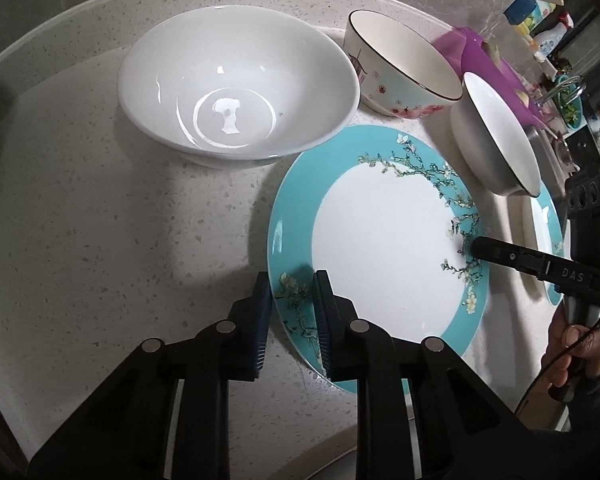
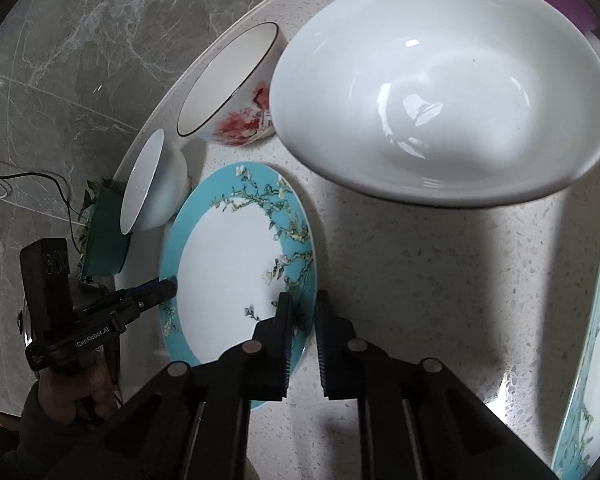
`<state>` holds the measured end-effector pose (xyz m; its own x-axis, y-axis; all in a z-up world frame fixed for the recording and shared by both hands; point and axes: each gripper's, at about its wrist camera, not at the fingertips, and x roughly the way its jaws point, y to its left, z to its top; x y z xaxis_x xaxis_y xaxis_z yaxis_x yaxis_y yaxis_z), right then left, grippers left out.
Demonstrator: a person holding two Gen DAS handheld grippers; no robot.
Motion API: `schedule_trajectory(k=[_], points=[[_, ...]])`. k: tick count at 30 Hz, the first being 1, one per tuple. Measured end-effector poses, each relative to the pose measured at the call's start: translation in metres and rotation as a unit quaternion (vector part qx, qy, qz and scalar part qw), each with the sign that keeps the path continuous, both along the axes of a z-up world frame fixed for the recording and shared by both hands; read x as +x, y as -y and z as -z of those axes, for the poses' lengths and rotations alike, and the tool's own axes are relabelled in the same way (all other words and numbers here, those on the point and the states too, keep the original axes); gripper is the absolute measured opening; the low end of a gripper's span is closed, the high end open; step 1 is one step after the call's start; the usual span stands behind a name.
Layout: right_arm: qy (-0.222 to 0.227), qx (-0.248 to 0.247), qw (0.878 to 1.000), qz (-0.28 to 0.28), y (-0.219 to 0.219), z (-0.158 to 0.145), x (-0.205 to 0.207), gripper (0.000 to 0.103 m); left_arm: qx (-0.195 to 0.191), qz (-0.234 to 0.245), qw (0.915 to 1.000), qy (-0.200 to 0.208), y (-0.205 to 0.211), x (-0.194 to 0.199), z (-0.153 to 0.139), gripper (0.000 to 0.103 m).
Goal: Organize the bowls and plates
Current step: 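Lift the teal-rimmed plate with both grippers and lower it onto the gray plate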
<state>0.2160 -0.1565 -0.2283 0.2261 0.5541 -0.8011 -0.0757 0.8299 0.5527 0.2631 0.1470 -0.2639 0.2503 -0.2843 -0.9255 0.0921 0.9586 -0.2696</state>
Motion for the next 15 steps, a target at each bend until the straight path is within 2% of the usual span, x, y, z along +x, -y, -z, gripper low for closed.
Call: schedule_trajectory(k=[15], points=[[0.002, -0.003, 1.0, 0.009, 0.004, -0.0044, -0.0009, 0.014, -0.007, 0.001, 1.0, 0.0, 0.0037, -0.0081, -0.0094, 0.017]])
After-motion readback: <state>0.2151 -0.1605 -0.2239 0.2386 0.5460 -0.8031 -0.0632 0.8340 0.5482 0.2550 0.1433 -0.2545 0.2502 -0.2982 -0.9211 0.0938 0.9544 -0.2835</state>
